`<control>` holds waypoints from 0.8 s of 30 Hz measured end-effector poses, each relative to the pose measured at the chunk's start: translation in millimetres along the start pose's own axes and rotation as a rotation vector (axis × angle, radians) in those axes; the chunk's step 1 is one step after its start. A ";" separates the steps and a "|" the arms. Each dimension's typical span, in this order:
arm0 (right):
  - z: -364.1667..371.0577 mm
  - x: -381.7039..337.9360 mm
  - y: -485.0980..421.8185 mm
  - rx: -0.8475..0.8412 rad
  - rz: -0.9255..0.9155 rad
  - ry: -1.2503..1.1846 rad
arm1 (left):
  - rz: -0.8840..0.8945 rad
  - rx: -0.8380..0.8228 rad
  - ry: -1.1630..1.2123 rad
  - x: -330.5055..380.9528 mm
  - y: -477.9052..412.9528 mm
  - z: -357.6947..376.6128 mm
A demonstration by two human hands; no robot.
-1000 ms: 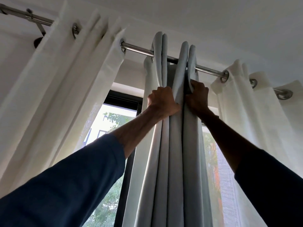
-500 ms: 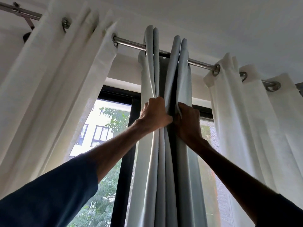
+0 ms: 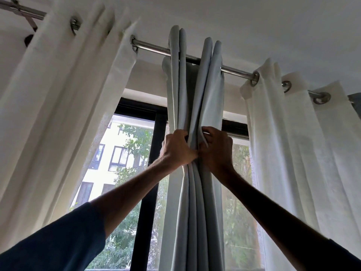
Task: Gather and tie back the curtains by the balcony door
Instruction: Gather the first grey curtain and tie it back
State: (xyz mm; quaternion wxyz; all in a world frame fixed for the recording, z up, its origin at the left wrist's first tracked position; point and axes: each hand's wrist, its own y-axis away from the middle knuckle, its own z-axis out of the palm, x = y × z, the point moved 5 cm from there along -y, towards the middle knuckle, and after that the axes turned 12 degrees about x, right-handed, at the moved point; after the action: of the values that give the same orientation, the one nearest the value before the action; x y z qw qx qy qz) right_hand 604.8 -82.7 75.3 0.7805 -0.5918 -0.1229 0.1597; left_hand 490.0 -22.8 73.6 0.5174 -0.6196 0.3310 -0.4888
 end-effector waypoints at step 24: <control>-9.6 10.5 50.4 -0.387 0.119 -0.178 | -0.261 0.072 0.134 -20.8 2.5 13.7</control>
State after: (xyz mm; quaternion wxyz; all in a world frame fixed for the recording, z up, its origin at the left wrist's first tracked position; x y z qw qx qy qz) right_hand 612.9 -74.5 24.2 0.6278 -0.7203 -0.1842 0.2306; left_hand 496.9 0.0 65.8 0.4481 -0.6041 0.2637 -0.6039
